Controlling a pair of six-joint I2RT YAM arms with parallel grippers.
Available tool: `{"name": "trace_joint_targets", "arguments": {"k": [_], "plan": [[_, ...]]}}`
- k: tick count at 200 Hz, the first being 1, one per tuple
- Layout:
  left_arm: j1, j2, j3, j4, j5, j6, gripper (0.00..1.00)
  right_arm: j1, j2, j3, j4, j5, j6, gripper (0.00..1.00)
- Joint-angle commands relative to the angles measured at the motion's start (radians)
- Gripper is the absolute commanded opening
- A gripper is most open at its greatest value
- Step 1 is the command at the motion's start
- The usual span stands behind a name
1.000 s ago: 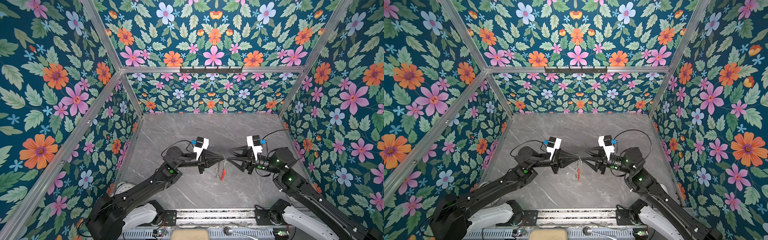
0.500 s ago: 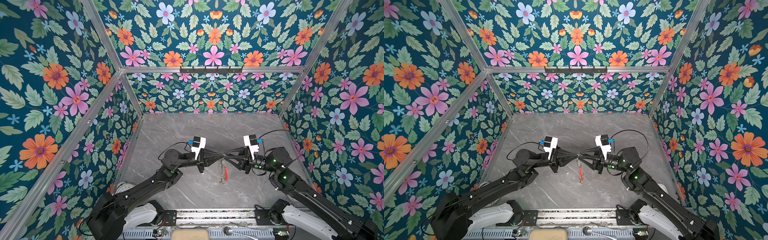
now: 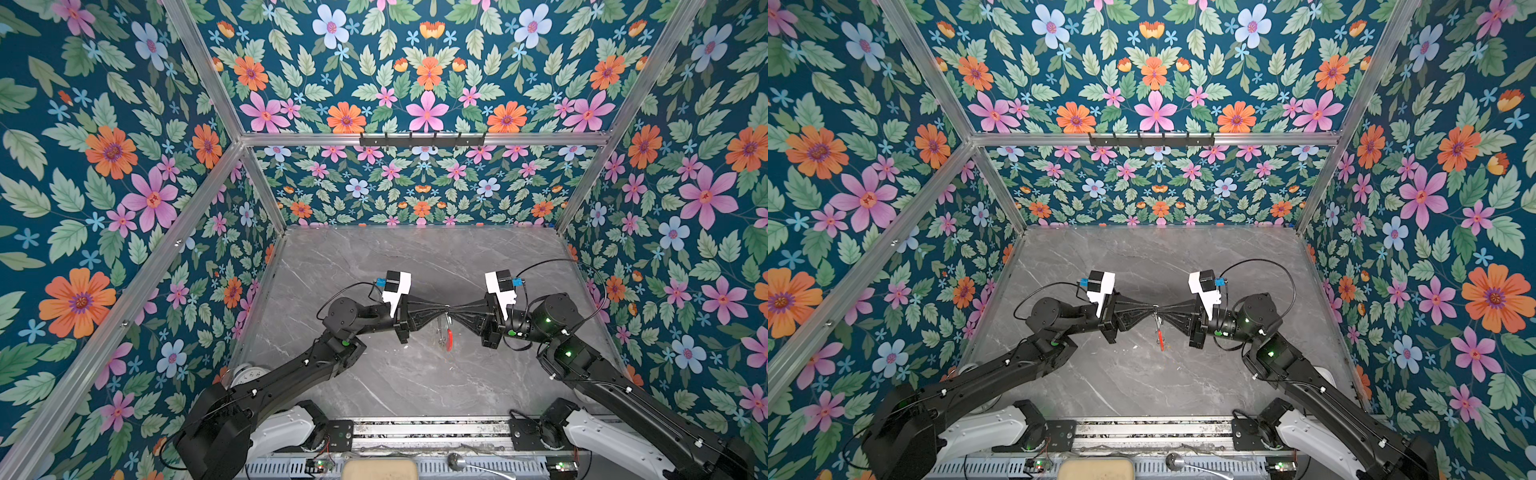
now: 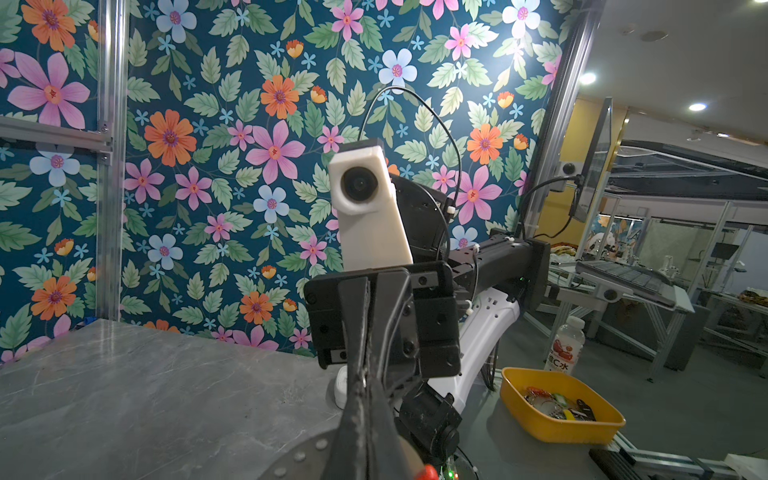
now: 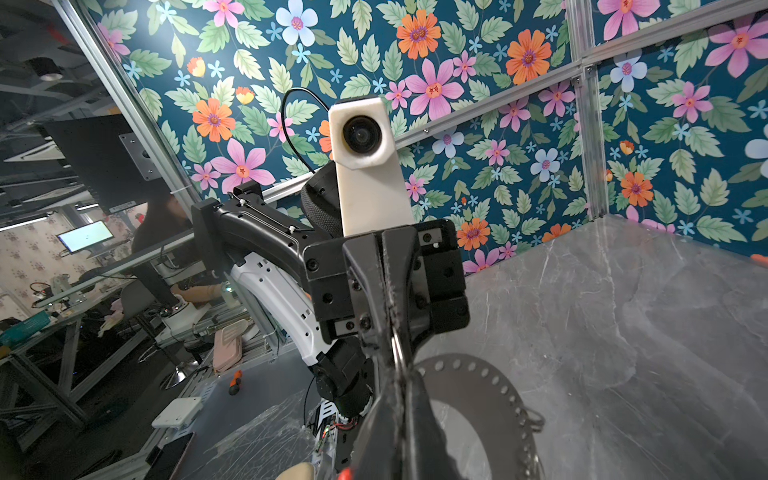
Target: Remove the keys from the keyring
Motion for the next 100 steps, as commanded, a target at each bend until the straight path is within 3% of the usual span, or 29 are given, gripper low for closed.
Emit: {"name": "trace_joint_targets", "arguments": {"k": [1, 25, 39, 100], "plan": [[0.0, -0.007, 0.01, 0.028, 0.012, -0.014, 0.01, 0.002, -0.008, 0.013, -0.03, -0.013, -0.017, 0.0], [0.0, -0.038, 0.005, -0.03, 0.008, -0.007, 0.26, 0.003, -0.027, 0.034, -0.126, 0.006, -0.038, 0.0], [0.0, -0.062, 0.003, -0.08, 0.015, 0.001, 0.33, 0.002, -0.034, 0.069, -0.231, 0.014, -0.069, 0.0], [0.0, -0.114, 0.125, -0.525, 0.031, 0.115, 0.37, 0.002, -0.002, 0.259, -0.664, 0.025, -0.245, 0.0]]}}
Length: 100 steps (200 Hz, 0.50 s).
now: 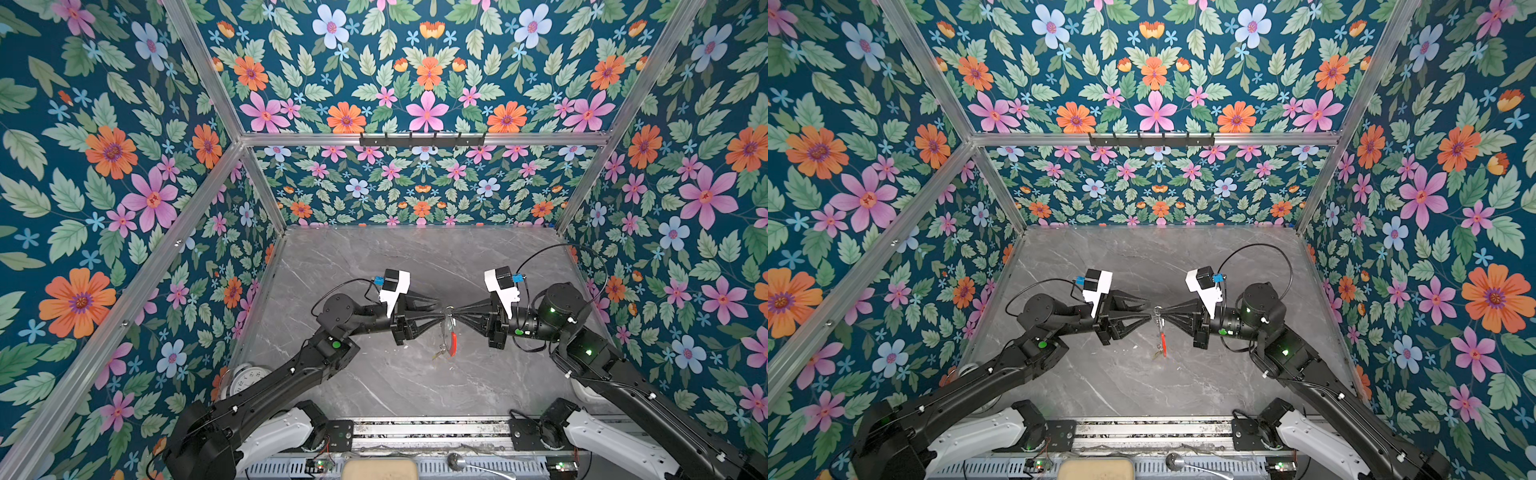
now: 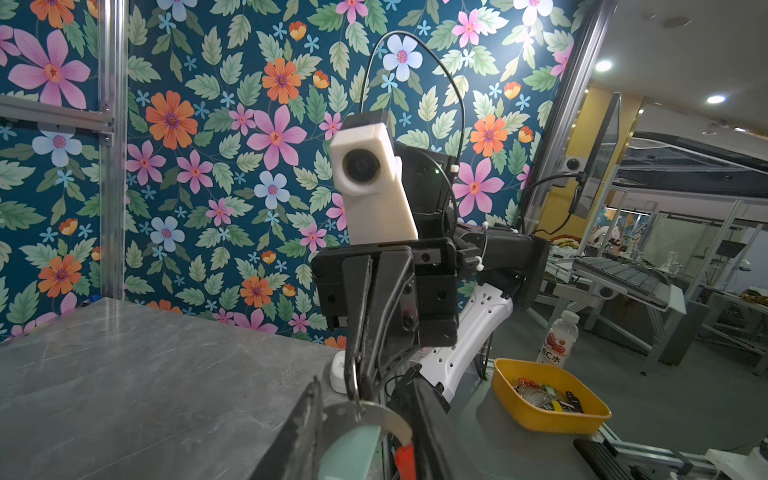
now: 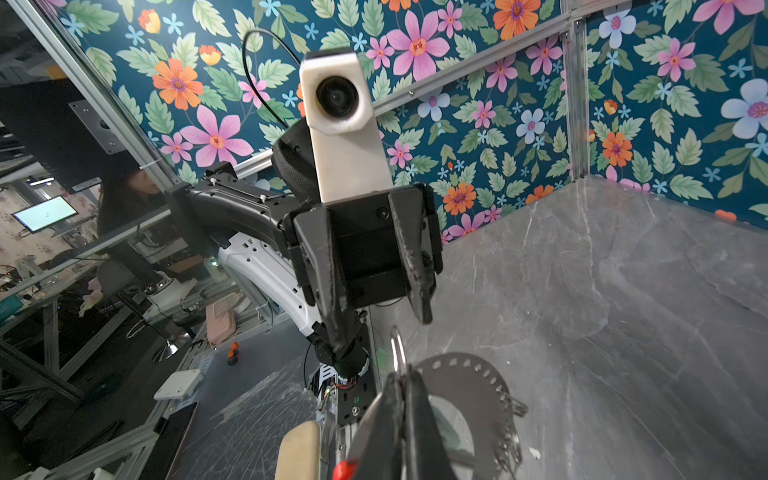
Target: Remove the keys from the keyring
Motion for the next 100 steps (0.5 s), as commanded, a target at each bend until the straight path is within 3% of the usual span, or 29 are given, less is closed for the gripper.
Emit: {"name": "trace_joint_targets", "arguments": {"k": [1, 41, 100], "plan": [[0.002, -0.005, 0.046, -0.213, 0.029, 0.061, 0.37, 0.0, 0.012, 0.052, -0.196, 0.007, -0.096, 0.0], [0.001, 0.017, 0.123, -0.36, 0.076, 0.086, 0.36, 0.001, 0.044, 0.124, -0.305, 0.019, -0.143, 0.0], [0.002, 0.045, 0.171, -0.425, 0.128, 0.1, 0.23, 0.023, 0.085, 0.18, -0.358, 0.056, -0.179, 0.0]]}}
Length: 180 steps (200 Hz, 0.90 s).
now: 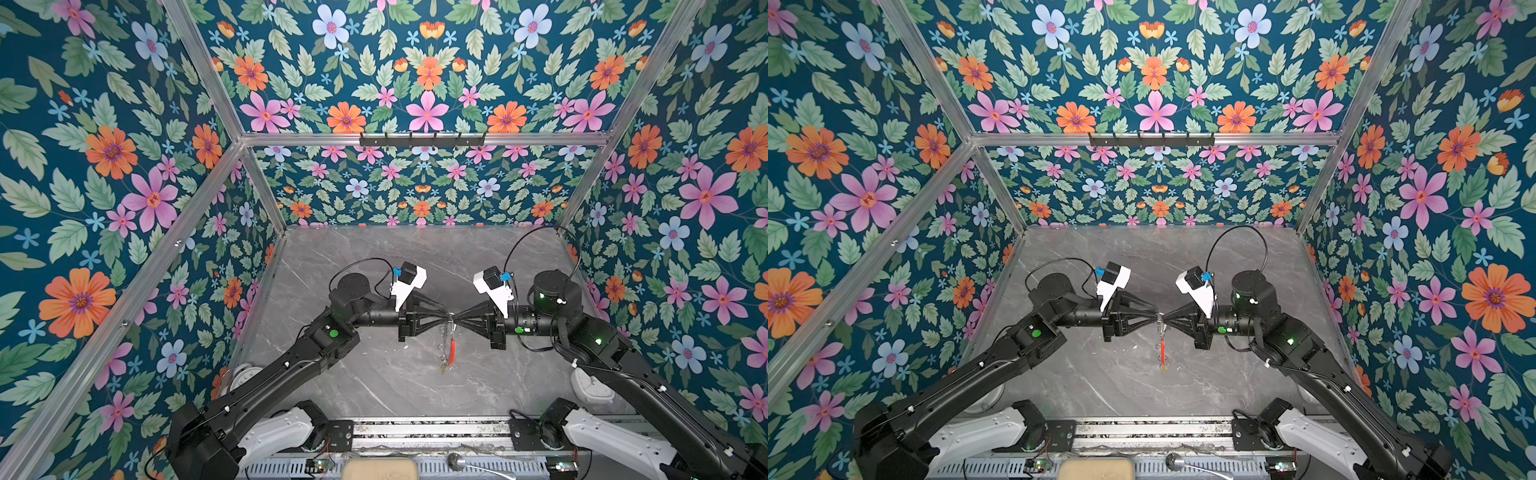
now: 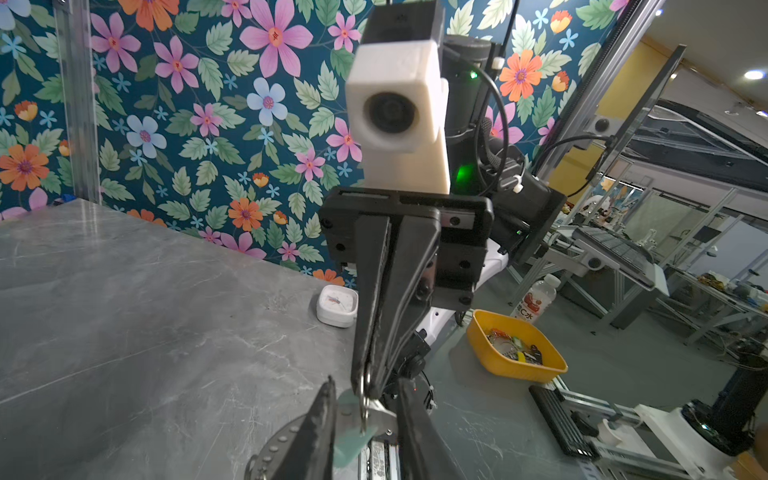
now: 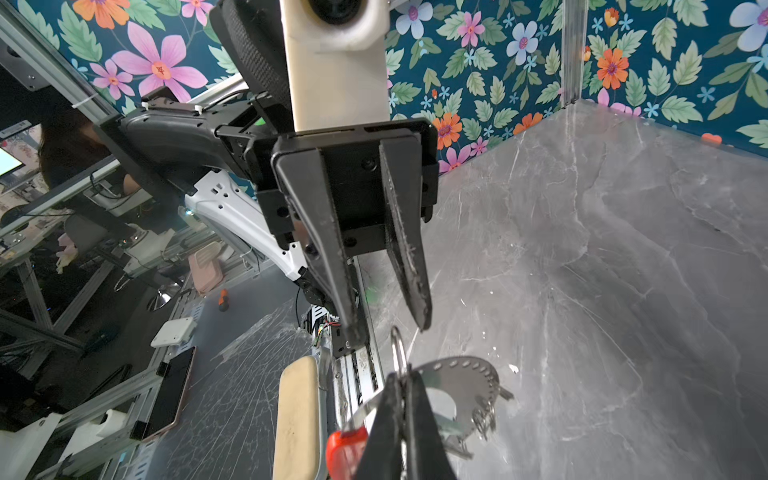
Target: Remove the keys from the keyring
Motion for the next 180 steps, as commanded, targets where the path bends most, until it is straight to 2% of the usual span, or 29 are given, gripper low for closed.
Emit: {"name": "trace_joint_targets", "arguments": {"k": [1, 41, 111, 130, 161, 180], "plan": [[0.001, 0.003, 0.015, -0.028, 0.044, 0.021, 0.23, 0.006, 0.013, 0.019, -0.023, 0.026, -0.033, 0.0], [0.002, 0.023, 0.035, -0.044, 0.067, 0.024, 0.12, 0.015, 0.025, 0.032, -0.035, 0.07, -0.042, 0.0], [-0.007, 0.028, 0.033, -0.045, 0.082, 0.034, 0.05, 0.058, 0.045, 0.063, -0.065, 0.157, -0.073, 0.0], [-0.02, 0.028, 0.027, -0.035, 0.081, 0.039, 0.0, 0.064, 0.048, 0.064, -0.044, 0.162, -0.067, 0.0], [-0.037, 0.018, 0.001, 0.018, 0.053, 0.038, 0.0, 0.066, 0.029, 0.042, 0.023, 0.167, -0.054, 0.0], [-0.039, -0.009, -0.033, 0.086, 0.007, 0.029, 0.0, 0.068, -0.007, -0.006, 0.104, 0.174, -0.035, 0.3]]}}
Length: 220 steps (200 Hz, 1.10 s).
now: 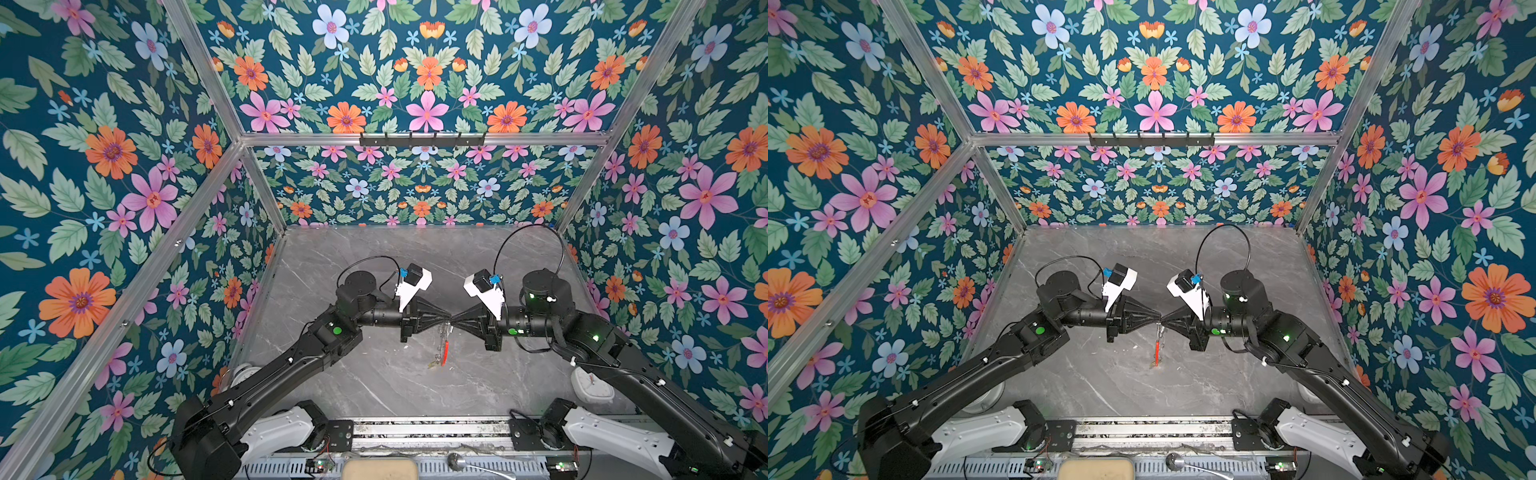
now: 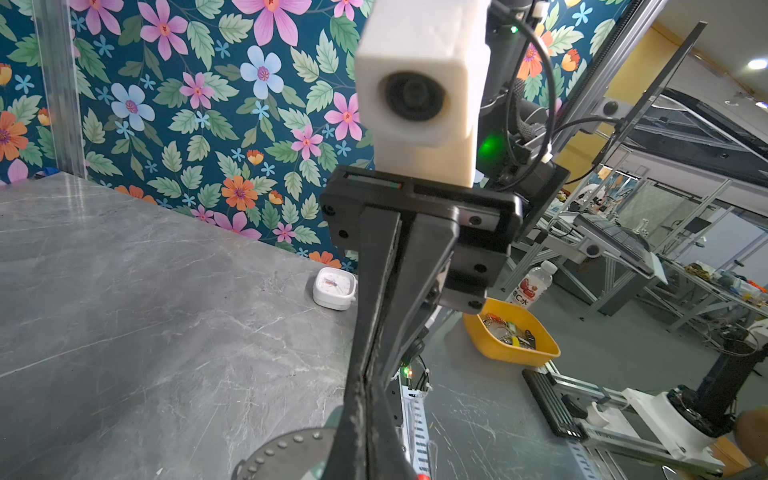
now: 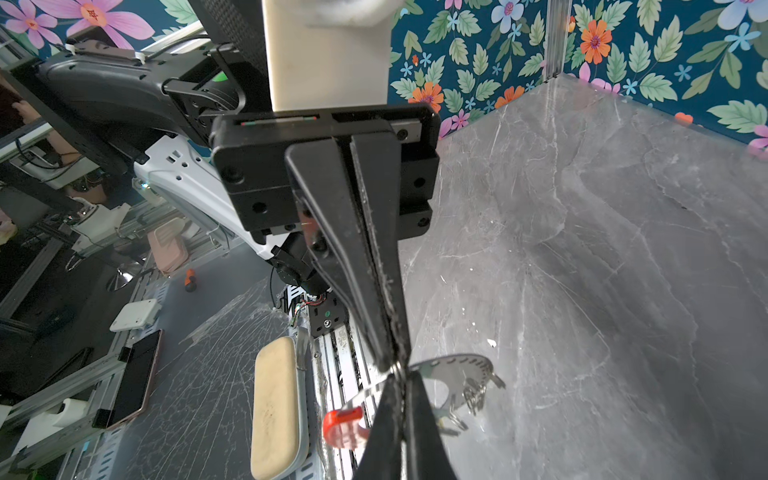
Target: Remove the keys from the keyring
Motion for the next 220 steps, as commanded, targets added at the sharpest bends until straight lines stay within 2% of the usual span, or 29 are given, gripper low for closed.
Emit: {"name": "trace_joint_targets", "arguments": {"k": [1, 12, 29, 46, 78, 141, 176, 220], "plan": [[-0.009, -0.025, -0.028, 0.117, 0.004, 0.002, 0.0, 0.001, -0.032, -0.037, 0.175, 0.039, 0.015, 0.31], [-0.009, -0.045, -0.055, 0.176, -0.029, -0.006, 0.0, 0.001, -0.058, -0.074, 0.24, 0.029, 0.031, 0.41], [-0.009, -0.064, -0.094, 0.276, -0.062, -0.021, 0.0, 0.001, -0.108, -0.147, 0.378, 0.023, 0.071, 0.47], [-0.01, -0.058, -0.11, 0.332, -0.063, -0.029, 0.0, 0.001, -0.155, -0.225, 0.518, 0.023, 0.114, 0.5], [-0.009, -0.056, -0.145, 0.439, -0.054, -0.062, 0.0, 0.001, -0.203, -0.314, 0.657, 0.024, 0.163, 0.52], [-0.01, -0.065, -0.16, 0.475, -0.034, -0.085, 0.0, 0.001, -0.203, -0.373, 0.702, -0.049, 0.186, 0.54], [-0.01, -0.057, -0.166, 0.502, -0.013, -0.105, 0.0, 0.0, -0.183, -0.35, 0.706, -0.113, 0.187, 0.55], [-0.01, -0.076, -0.18, 0.534, -0.018, -0.119, 0.0, 0.001, -0.179, -0.362, 0.669, -0.105, 0.173, 0.56]]}}
